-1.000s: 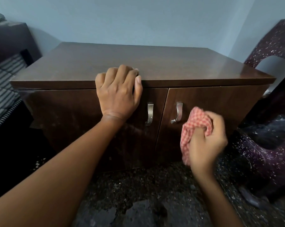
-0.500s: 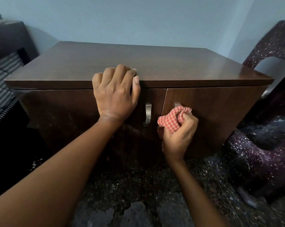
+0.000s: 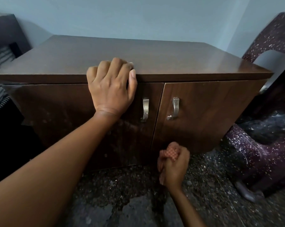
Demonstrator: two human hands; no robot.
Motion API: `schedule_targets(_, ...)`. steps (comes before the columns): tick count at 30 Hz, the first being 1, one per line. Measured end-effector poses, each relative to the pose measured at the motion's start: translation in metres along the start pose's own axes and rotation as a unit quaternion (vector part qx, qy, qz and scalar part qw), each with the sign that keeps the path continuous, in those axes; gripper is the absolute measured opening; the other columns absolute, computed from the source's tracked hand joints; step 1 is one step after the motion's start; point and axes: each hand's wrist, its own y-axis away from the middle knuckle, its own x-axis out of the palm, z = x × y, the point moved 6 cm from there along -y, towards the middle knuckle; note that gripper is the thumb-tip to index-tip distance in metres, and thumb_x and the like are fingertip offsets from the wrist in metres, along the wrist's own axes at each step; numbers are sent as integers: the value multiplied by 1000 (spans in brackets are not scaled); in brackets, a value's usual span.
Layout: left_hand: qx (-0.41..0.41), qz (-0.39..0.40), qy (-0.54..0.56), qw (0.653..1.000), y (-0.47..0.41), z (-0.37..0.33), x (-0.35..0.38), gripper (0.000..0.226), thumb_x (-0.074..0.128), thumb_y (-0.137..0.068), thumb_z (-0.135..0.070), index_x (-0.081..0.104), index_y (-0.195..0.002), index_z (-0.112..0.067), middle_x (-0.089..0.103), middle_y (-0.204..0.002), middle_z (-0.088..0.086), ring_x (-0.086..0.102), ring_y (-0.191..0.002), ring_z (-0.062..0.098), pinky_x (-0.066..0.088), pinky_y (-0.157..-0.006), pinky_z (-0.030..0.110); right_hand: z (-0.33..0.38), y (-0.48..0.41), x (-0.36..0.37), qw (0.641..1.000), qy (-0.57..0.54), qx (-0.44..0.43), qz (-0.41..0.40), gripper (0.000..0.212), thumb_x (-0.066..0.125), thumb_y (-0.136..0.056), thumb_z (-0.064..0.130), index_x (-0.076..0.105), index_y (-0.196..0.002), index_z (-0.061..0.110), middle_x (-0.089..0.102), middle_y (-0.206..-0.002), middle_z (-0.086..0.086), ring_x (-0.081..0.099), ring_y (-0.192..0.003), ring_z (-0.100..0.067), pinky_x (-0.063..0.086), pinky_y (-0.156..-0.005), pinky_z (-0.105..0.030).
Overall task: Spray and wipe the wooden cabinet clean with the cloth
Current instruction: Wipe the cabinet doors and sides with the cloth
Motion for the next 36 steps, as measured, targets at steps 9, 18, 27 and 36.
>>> schedule_targets(9,3,2,1,1000,0,-2,0,32,38,-99,-31,68,-91,-23,67,-90,-7,51,-77,19,29,-72,34,66,-16,37,993,48,-102,-27,43,53,-71,18,38,-109,4,41,-118,-27,37,-108,-35,33,-94,-42)
schedule_targets(18,2,-8,6,1000,3,2,2,31,37,-100,-30,65,-90,-22,67,-92,-5,44,-78,19,26,-74,35,-50,19,61,978,45,203,-11,37,57,-70,-10,43,-104,-5,40,-114,-23,44,-104,-40,33,-89,-36)
schedule_targets(27,-1,-6,13,1000,2,3,2,30,39,-100,-29,67,-90,-23,68,-92,-7,44,-81,17,26,-74,34,-161,-86,-3,900,-167,392,-91,18,38,-79,14,44,-66,24,49,-75,-8,50,-65,-21,40,-87,-66)
schedule_targets(36,-13,53,29,998,-8,4,-10,33,36,-100,-31,68,-96,-22,68,-96,-5,53,-78,24,28,-72,37,-81,-129,-86,842,-351,396,-110,20,42,-84,-6,53,-82,11,60,-118,-17,63,-91,-28,47,-92,-47)
